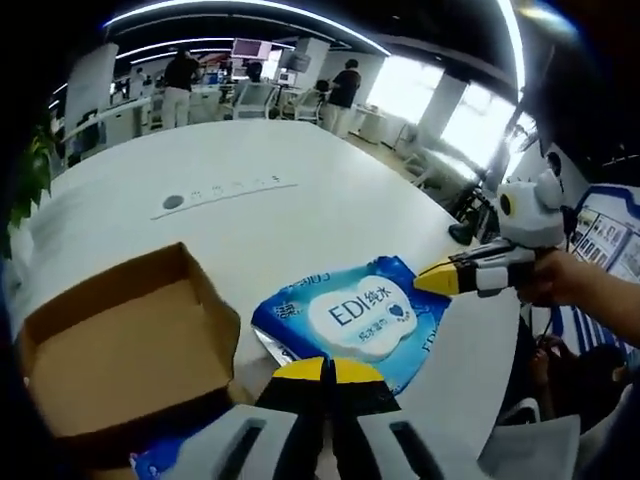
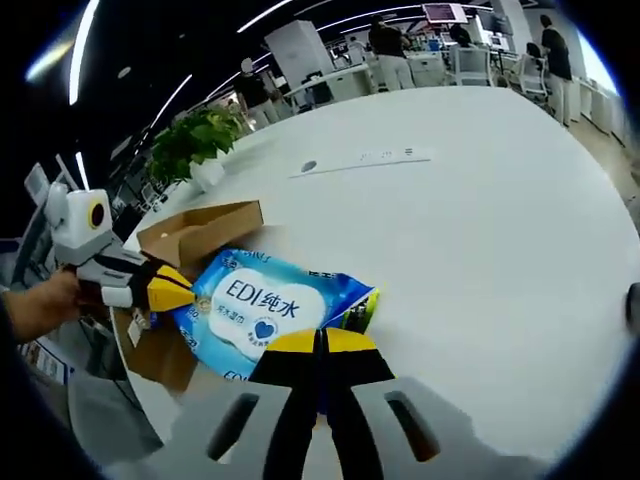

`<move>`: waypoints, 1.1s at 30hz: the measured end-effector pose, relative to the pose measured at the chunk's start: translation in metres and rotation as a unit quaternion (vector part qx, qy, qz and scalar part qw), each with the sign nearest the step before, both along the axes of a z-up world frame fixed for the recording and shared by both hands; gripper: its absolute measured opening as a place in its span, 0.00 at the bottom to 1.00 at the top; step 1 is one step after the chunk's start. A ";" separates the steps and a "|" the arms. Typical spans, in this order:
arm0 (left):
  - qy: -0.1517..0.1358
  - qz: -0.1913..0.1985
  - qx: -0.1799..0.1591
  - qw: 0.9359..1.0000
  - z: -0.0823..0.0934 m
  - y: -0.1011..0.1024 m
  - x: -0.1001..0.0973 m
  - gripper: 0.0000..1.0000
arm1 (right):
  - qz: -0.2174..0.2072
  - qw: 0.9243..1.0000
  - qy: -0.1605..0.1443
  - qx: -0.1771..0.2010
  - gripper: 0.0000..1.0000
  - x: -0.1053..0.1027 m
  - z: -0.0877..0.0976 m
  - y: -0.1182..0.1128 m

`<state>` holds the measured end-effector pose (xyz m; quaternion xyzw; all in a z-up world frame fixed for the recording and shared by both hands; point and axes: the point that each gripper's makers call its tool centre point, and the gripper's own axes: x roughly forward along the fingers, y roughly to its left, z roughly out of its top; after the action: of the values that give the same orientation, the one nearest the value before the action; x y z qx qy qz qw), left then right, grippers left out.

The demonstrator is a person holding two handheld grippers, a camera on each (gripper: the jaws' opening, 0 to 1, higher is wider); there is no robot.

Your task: Operate the shoe box by opening the lid, removing the specified soft item, and placing it in the target area until the item is outside and the box remains undamaged.

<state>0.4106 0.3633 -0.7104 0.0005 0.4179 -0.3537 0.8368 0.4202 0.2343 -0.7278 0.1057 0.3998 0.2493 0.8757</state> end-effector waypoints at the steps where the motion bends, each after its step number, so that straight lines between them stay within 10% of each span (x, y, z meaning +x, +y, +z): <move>1: -0.001 -0.002 0.005 1.000 -0.001 0.000 0.001 0.00 | 0.000 1.000 0.000 0.001 0.00 0.001 -0.002 0.000; 33: -0.034 -0.068 0.096 0.992 -0.022 0.002 -0.009 0.13 | -0.027 0.999 -0.024 -0.024 0.03 0.004 -0.020 -0.013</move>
<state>0.4013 0.3657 -0.7323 0.1216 0.4203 -0.3673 0.8208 0.4243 0.2215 -0.7475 0.0892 0.3813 0.2185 0.8938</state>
